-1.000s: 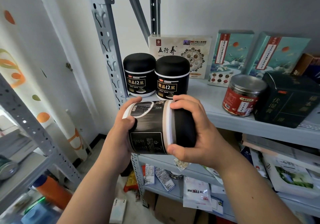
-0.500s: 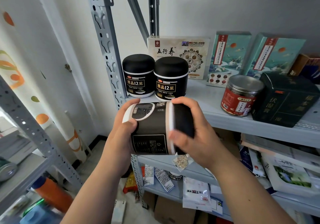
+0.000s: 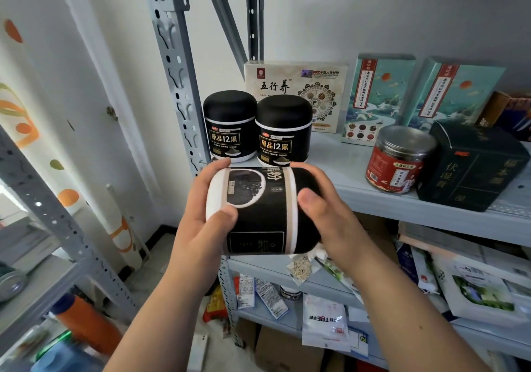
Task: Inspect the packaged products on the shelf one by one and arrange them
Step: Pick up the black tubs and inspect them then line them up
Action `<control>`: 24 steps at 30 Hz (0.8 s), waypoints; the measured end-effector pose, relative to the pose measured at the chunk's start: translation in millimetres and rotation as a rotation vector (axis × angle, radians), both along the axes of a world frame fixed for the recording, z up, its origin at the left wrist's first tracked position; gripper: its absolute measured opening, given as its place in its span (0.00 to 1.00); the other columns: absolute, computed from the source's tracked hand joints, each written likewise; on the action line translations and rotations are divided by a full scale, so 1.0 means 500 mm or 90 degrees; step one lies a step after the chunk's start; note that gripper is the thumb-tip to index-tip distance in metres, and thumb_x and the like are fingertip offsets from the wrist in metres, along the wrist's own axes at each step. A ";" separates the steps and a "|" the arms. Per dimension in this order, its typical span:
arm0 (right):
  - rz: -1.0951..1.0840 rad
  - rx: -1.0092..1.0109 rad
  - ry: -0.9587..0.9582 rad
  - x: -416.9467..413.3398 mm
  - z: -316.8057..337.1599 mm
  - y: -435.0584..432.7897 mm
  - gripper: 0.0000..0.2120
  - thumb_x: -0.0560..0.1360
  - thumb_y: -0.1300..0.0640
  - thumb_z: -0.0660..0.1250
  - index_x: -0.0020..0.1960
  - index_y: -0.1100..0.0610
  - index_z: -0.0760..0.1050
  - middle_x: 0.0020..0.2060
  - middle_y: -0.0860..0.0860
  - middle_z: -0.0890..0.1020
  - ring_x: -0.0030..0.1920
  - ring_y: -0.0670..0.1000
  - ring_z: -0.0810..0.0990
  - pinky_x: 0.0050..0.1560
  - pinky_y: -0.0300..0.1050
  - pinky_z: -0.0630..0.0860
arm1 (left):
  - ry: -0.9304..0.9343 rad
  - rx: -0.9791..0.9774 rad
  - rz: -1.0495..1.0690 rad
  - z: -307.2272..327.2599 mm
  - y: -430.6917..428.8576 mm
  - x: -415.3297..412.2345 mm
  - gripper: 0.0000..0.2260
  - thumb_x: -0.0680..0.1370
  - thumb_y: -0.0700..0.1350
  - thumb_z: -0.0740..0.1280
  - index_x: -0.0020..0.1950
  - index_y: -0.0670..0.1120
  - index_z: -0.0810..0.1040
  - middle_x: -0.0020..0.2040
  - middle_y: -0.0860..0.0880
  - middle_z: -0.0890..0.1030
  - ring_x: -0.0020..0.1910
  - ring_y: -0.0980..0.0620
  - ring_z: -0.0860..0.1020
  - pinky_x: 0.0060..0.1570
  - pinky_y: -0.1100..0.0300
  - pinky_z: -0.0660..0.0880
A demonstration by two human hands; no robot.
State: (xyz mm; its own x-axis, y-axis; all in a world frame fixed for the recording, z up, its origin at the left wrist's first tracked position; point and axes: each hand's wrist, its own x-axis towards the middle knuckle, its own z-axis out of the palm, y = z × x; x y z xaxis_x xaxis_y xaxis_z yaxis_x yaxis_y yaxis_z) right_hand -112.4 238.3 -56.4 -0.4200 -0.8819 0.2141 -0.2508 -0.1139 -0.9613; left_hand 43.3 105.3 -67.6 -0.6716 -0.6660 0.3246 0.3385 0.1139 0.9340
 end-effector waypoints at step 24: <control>-0.215 -0.110 -0.104 -0.067 0.041 0.011 0.23 0.65 0.41 0.79 0.58 0.34 0.78 0.56 0.42 0.85 0.56 0.47 0.85 0.58 0.54 0.82 | -0.003 -0.117 0.057 -0.026 0.073 -0.115 0.34 0.69 0.52 0.74 0.72 0.59 0.63 0.64 0.53 0.77 0.59 0.50 0.81 0.50 0.47 0.83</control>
